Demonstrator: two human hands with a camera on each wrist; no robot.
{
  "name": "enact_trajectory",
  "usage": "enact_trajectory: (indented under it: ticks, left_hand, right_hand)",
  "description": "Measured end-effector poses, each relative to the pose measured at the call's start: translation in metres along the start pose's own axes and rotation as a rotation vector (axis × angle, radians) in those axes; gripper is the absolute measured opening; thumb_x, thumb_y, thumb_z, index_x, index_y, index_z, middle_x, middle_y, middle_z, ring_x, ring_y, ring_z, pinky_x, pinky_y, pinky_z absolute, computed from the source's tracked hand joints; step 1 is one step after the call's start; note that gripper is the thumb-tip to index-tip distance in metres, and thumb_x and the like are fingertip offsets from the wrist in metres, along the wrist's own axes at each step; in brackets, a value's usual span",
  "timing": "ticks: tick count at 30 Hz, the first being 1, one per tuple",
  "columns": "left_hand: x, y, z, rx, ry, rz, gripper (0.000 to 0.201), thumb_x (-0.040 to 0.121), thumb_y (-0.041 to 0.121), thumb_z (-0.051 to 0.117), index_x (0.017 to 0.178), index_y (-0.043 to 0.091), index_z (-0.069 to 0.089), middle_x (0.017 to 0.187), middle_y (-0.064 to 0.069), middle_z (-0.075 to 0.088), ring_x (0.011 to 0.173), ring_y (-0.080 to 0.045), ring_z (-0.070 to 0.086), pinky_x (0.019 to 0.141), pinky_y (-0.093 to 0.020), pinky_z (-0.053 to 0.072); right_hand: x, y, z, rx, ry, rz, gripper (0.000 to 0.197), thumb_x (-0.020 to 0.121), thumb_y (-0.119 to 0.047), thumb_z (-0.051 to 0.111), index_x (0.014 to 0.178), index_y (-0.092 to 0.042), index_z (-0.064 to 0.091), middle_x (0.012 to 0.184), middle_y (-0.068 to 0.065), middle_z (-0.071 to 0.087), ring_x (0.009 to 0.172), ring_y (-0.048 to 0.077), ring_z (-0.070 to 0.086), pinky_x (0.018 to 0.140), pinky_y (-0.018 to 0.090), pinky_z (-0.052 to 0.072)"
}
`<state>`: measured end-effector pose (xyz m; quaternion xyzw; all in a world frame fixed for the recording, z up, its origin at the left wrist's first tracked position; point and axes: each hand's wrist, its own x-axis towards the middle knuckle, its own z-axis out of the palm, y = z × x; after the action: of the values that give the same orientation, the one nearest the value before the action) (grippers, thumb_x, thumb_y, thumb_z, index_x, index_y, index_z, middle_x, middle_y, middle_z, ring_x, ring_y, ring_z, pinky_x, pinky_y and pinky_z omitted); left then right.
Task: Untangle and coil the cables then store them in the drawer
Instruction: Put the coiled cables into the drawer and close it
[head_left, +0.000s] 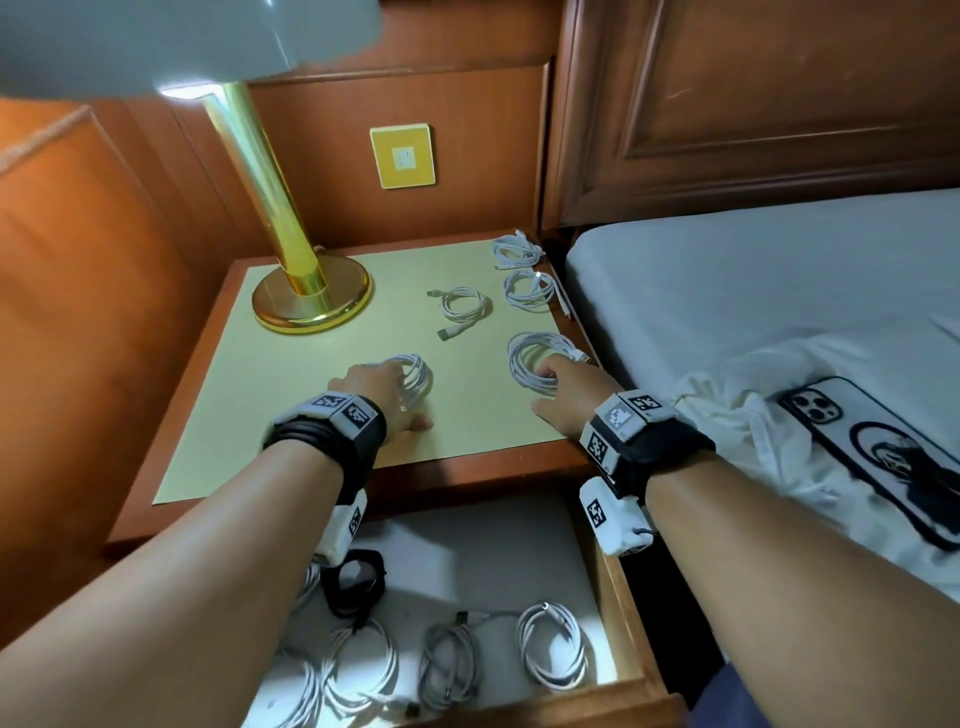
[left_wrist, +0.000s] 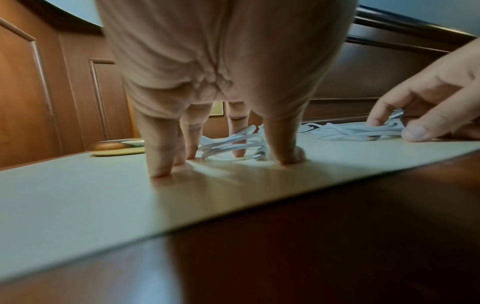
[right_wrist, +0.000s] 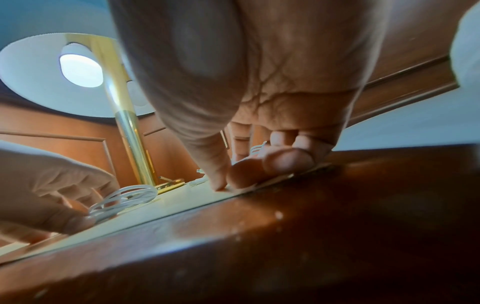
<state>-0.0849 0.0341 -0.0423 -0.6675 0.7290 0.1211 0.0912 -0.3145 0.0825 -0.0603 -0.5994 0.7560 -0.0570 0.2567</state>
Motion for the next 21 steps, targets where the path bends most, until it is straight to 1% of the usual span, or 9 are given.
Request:
enact_trajectory:
  ticks: [2,4,6,8,10,13,14,17,21]
  left_hand:
    - [-0.011,0.003,0.002,0.058,0.027,0.012,0.044,0.09,0.046,0.07,0.123,0.02,0.06,0.113,-0.004,0.062,0.089,-0.024,0.056,0.074,-0.027,0.041]
    - [-0.022,0.003,0.004,0.071,0.011,0.026,0.035,0.095,0.037,0.066,0.125,0.02,0.061,0.122,-0.006,0.061,0.102,-0.026,0.06,0.079,-0.028,0.043]
    - [-0.034,0.0,0.01,0.087,-0.009,0.048,0.032,0.098,0.025,0.062,0.128,0.019,0.059,0.131,-0.009,0.055,0.116,-0.03,0.056,0.086,-0.031,0.044]
    - [-0.048,-0.008,0.017,0.09,-0.016,0.081,0.035,0.096,0.016,0.06,0.13,0.019,0.054,0.136,-0.012,0.047,0.122,-0.033,0.05,0.09,-0.034,0.045]
    - [-0.063,-0.015,0.026,0.085,-0.004,0.12,0.034,0.095,0.016,0.06,0.128,0.019,0.053,0.137,-0.012,0.044,0.122,-0.034,0.048,0.091,-0.035,0.047]
    - [-0.09,-0.027,0.039,0.042,0.013,0.179,0.026,0.095,0.018,0.061,0.121,0.018,0.058,0.131,-0.013,0.045,0.115,-0.033,0.051,0.089,-0.035,0.048]
    - [-0.099,-0.03,0.042,0.013,0.023,0.203,0.025,0.095,0.02,0.062,0.119,0.018,0.06,0.13,-0.013,0.046,0.113,-0.033,0.053,0.09,-0.034,0.048]
    - [-0.13,-0.039,0.046,-0.132,0.016,0.268,0.018,0.094,0.021,0.066,0.111,0.016,0.066,0.124,-0.009,0.053,0.108,-0.03,0.06,0.09,-0.028,0.047]
    - [-0.159,-0.04,0.053,-0.071,-0.213,0.247,0.014,0.093,0.032,0.069,0.106,0.027,0.065,0.124,0.0,0.062,0.106,-0.021,0.061,0.089,-0.028,0.048]
  right_hand:
    - [-0.008,0.001,0.001,0.012,-0.017,-0.036,0.026,0.095,-0.026,0.059,0.12,-0.025,0.051,0.119,0.003,0.06,0.093,0.021,0.058,0.078,0.028,0.045]
    - [-0.018,0.001,0.002,0.006,-0.026,-0.07,0.015,0.094,-0.023,0.059,0.107,-0.026,0.053,0.112,0.003,0.063,0.093,0.022,0.061,0.077,0.029,0.048]
    - [-0.029,0.0,0.004,-0.022,-0.039,-0.092,0.014,0.092,-0.023,0.062,0.104,-0.025,0.054,0.11,0.002,0.065,0.095,0.022,0.061,0.082,0.03,0.049]
    - [-0.041,-0.003,0.004,-0.06,-0.064,-0.117,0.017,0.092,-0.025,0.065,0.107,-0.023,0.056,0.111,0.001,0.063,0.097,0.021,0.059,0.086,0.03,0.048]
    - [-0.055,-0.006,0.004,-0.108,-0.106,-0.145,0.016,0.093,-0.027,0.065,0.105,-0.022,0.056,0.109,0.0,0.061,0.092,0.018,0.058,0.084,0.029,0.047]
    - [-0.076,-0.01,0.005,-0.119,-0.195,-0.21,0.015,0.093,-0.024,0.067,0.099,-0.023,0.054,0.106,0.0,0.064,0.07,0.011,0.057,0.071,0.025,0.047]
    - [-0.083,-0.01,0.005,-0.101,-0.236,-0.23,0.014,0.093,-0.023,0.068,0.097,-0.023,0.054,0.103,0.0,0.065,0.067,0.01,0.06,0.069,0.025,0.048]
    - [-0.104,-0.01,0.005,-0.079,-0.367,-0.273,0.01,0.091,-0.024,0.07,0.096,-0.023,0.061,0.095,-0.003,0.069,0.072,0.012,0.068,0.072,0.027,0.053]
    - [-0.125,-0.007,0.013,-0.12,-0.537,-0.294,0.012,0.09,-0.025,0.072,0.1,-0.022,0.065,0.085,-0.009,0.068,0.071,0.01,0.067,0.077,0.031,0.055]
